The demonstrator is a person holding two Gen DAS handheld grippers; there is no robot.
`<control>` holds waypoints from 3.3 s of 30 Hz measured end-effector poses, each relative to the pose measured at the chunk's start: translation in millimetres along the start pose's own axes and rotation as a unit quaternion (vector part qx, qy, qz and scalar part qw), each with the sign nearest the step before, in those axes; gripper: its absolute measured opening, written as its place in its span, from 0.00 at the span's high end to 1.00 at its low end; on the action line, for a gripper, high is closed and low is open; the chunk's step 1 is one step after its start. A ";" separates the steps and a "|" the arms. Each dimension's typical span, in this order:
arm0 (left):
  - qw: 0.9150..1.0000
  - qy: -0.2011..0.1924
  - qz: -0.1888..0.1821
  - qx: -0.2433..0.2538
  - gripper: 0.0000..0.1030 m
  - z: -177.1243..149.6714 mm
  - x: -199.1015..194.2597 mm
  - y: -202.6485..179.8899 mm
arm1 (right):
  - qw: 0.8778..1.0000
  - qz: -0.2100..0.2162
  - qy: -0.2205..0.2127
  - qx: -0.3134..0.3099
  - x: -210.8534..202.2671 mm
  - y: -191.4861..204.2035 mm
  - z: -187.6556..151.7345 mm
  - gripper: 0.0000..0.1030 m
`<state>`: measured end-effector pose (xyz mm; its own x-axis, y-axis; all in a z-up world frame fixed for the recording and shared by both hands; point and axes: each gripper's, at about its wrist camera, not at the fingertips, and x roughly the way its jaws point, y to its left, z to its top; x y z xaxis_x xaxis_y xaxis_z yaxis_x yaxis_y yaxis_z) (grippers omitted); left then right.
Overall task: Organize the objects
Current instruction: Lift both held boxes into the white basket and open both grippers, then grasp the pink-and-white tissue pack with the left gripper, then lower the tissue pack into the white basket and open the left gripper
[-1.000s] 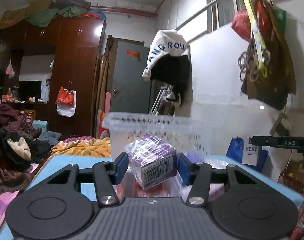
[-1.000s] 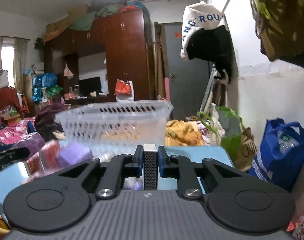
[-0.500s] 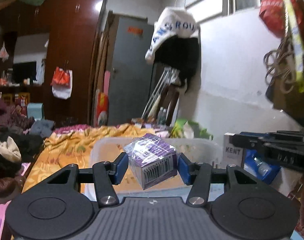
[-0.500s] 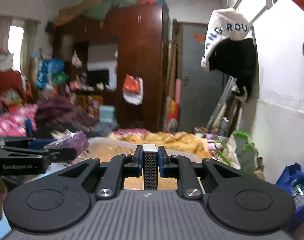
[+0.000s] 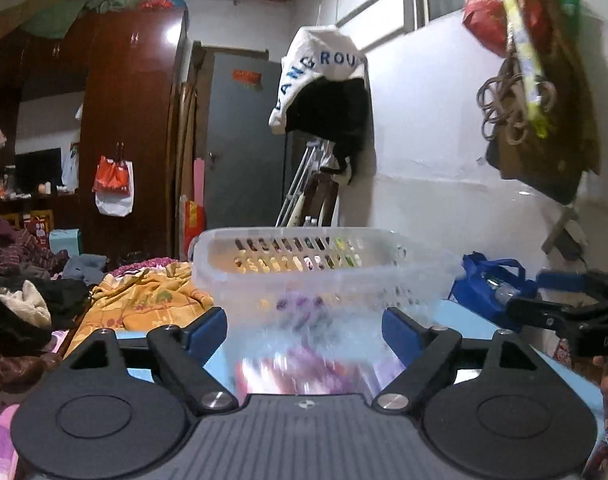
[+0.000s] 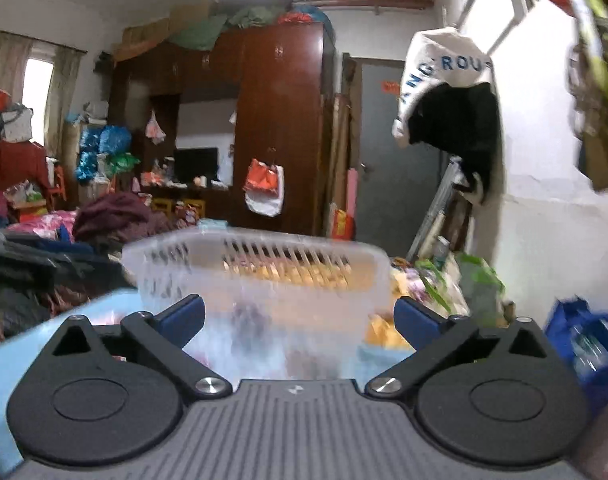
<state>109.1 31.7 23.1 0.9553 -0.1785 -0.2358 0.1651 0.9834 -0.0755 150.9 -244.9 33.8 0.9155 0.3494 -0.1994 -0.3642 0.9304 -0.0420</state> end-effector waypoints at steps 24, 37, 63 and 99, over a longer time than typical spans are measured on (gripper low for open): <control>0.999 0.029 0.044 0.011 0.10 -101.5 -30.2 -12.7 | 0.998 0.047 0.034 0.001 -27.2 21.7 -90.0 0.26; 0.996 0.040 0.067 0.033 0.10 -102.3 -24.0 -24.5 | 0.999 0.032 0.018 0.003 -44.3 7.6 -90.9 0.26; 0.996 0.019 0.084 0.034 0.42 -102.7 -21.8 -34.0 | 0.999 0.036 0.019 -0.007 -46.2 9.5 -90.5 0.26; 0.999 0.045 0.007 -0.003 0.18 74.4 114.9 3.7 | 0.999 0.007 0.030 -0.025 123.4 2.4 78.2 0.00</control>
<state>237.8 17.2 67.8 0.9318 -0.1675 -0.3221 0.1504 0.9856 -0.0776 276.4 -190.9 85.6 0.8989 0.3540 -0.2583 -0.3866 0.9182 -0.0868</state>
